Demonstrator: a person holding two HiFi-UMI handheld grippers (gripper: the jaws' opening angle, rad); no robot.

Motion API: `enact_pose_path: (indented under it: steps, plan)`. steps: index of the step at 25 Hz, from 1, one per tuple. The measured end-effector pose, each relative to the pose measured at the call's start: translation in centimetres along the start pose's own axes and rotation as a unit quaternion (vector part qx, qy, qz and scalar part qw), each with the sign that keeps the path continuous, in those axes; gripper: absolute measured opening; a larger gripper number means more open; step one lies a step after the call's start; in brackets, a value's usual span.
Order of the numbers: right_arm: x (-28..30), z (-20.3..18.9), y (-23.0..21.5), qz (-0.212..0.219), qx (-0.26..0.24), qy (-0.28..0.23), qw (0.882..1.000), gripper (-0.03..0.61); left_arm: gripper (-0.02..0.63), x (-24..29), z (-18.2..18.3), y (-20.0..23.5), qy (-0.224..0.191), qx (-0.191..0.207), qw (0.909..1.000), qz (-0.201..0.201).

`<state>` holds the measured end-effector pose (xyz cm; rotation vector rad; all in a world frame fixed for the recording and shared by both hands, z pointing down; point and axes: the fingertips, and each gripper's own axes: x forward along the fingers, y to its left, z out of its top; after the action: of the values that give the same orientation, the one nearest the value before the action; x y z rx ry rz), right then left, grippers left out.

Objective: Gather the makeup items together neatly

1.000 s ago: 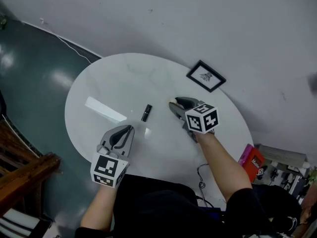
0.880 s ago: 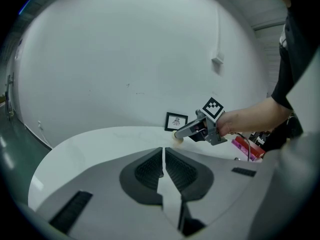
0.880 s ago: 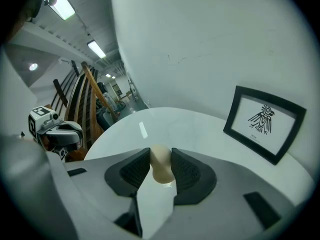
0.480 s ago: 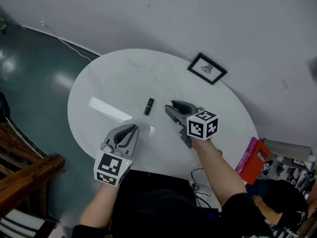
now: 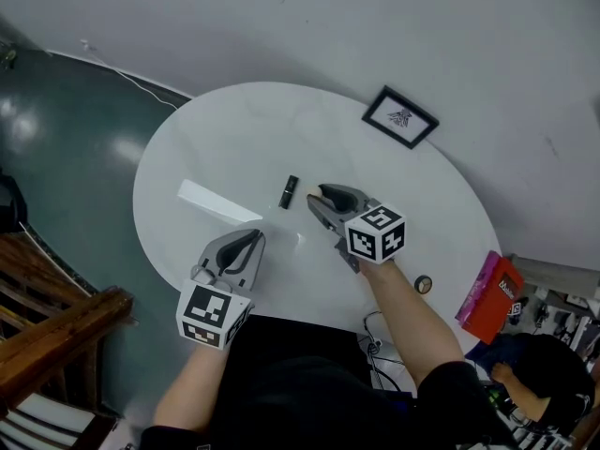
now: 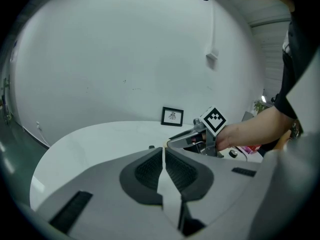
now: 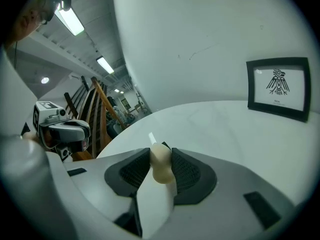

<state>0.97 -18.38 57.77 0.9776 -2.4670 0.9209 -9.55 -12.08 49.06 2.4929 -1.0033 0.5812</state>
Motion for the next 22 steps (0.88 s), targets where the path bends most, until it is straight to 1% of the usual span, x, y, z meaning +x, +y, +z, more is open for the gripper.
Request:
enact_pose_path:
  steps: [4,8,16,22]
  plan:
    - [-0.4,-1.1,-0.6,-0.009,-0.004,0.013,1.0,0.147,0.026,0.4,0.2,-0.4,0.001,0.004,1.0,-0.006]
    - [-0.9,-1.8,-0.8,-0.008,0.003,0.016,1.0,0.152,0.026,0.9,0.2,-1.2,0.003,0.01,0.9998,-0.016]
    - [-2.1,-2.8,-0.7,-0.013,-0.005,0.034,0.999,0.158,0.026,1.0,0.1,-1.9,0.006,0.011,0.9995,-0.028]
    - [-2.1,-2.6,0.0,-0.013,-0.022,0.022,0.999,0.14,0.026,0.8,-0.1,-1.9,0.007,0.005,0.9994,-0.033]
